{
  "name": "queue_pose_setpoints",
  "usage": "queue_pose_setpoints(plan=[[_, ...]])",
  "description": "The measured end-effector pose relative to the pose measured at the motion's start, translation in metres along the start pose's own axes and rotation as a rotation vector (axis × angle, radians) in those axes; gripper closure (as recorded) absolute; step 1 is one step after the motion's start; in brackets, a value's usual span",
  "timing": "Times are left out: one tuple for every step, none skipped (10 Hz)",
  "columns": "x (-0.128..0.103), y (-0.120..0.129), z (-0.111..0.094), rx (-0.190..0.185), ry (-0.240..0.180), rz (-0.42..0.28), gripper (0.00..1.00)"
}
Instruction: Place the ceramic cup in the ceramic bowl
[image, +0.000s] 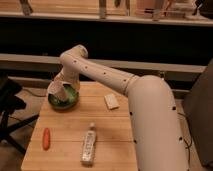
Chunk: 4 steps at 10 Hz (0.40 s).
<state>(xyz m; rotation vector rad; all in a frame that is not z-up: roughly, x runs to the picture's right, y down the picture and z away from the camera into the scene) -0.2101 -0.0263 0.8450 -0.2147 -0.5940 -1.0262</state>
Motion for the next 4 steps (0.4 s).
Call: queue_pose_setpoints(plan=[[0.0011, 0.0013, -0.0013, -0.001, -0.002, 0.003, 0.2], [0.0018, 0.0019, -0.0021, -0.001, -0.003, 0.003, 0.2], [0.0027, 0.0029, -0.0028, -0.001, -0.004, 0.004, 0.2], [0.0028, 0.0032, -0.0027, -0.001, -0.006, 0.003, 0.2]])
